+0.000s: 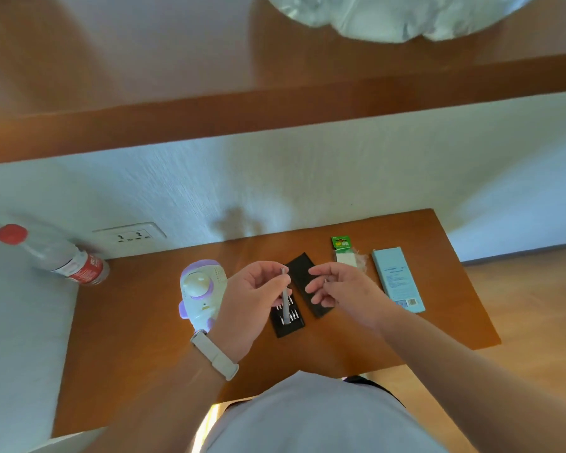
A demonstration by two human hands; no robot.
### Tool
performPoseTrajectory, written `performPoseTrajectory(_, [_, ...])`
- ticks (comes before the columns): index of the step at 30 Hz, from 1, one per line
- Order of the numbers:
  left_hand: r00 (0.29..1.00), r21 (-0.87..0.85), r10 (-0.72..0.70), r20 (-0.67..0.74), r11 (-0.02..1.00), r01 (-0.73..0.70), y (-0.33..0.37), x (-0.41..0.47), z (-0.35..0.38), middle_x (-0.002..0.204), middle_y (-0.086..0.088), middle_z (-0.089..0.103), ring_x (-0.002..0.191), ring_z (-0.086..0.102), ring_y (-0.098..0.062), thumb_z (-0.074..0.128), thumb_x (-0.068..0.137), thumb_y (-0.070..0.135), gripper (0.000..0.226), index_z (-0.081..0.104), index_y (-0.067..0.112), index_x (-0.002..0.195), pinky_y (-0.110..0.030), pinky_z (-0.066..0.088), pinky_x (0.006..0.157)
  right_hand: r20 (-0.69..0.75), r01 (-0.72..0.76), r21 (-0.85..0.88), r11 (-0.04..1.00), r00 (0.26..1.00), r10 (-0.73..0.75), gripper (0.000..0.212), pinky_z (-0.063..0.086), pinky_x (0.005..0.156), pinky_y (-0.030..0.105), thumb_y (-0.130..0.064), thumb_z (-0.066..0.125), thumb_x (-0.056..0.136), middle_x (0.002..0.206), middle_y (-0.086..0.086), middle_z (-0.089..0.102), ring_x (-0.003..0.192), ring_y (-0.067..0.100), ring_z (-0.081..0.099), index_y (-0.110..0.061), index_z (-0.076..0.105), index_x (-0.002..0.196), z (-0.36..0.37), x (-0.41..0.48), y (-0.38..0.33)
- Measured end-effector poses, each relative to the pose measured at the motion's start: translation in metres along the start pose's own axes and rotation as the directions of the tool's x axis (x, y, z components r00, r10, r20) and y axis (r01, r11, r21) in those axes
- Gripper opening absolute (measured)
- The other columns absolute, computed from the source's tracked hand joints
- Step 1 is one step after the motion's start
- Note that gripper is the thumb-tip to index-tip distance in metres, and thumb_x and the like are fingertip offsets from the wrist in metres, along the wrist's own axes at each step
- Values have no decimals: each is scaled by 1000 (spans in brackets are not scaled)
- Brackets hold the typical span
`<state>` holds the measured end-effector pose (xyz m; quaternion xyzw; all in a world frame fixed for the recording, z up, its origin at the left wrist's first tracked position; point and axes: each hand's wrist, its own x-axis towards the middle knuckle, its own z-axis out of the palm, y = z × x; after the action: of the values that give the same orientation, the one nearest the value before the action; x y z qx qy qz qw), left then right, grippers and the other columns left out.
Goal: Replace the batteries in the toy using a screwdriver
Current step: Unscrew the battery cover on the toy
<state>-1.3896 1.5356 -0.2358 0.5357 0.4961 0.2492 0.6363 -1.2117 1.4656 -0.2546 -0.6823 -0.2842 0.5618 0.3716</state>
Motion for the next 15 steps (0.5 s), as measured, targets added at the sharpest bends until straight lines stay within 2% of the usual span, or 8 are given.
performPoseTrajectory(2, [1000, -13, 9, 15, 1000, -8, 6, 2, 11, 81, 3, 76, 80, 75, -13, 70, 91, 10, 17, 75, 25, 87, -29, 59, 72, 18, 46, 30, 998, 999, -46, 31, 55, 74, 21, 1, 44, 102, 96, 3, 76, 86, 15, 73, -20, 59, 119, -11, -10, -10])
performPoseTrajectory(5, [999, -24, 16, 31, 1000, -15, 14, 6, 29, 81, 4, 75, 80, 75, -15, 71, 90, 10, 21, 75, 30, 83, -23, 57, 69, 25, 102, 15, 995, 994, -102, 22, 57, 80, 26, -6, 47, 103, 97, 1, 77, 90, 16, 74, -21, 54, 117, -28, -20, -24])
performPoseTrajectory(9, [999, -26, 23, 46, 999, -22, 22, 12, 51, 82, 3, 75, 82, 75, -18, 71, 91, 12, 18, 76, 28, 86, -33, 60, 77, 49, 157, -1, 988, 986, -157, 9, 57, 77, 25, -9, 49, 103, 96, 3, 78, 90, 19, 74, -14, 47, 111, -53, -26, -34])
performPoseTrajectory(12, [997, -6, 39, 63, 999, -39, 29, 15, 65, 83, 2, 76, 82, 74, -18, 71, 91, 13, 13, 76, 25, 90, -41, 61, 85, 71, 199, -55, 979, 978, -195, 8, 56, 71, 21, -14, 53, 102, 93, 3, 78, 86, 19, 74, -10, 51, 108, -71, -28, -41])
performPoseTrajectory(15, [994, 26, 73, 76, 997, -75, 35, 17, 77, 82, 3, 75, 81, 73, -15, 70, 92, 16, 15, 77, 30, 89, -36, 60, 83, 49, 258, -110, 960, 966, -254, 6, 55, 65, 17, -13, 57, 99, 86, 0, 78, 79, 16, 74, -9, 60, 103, -85, -27, -45])
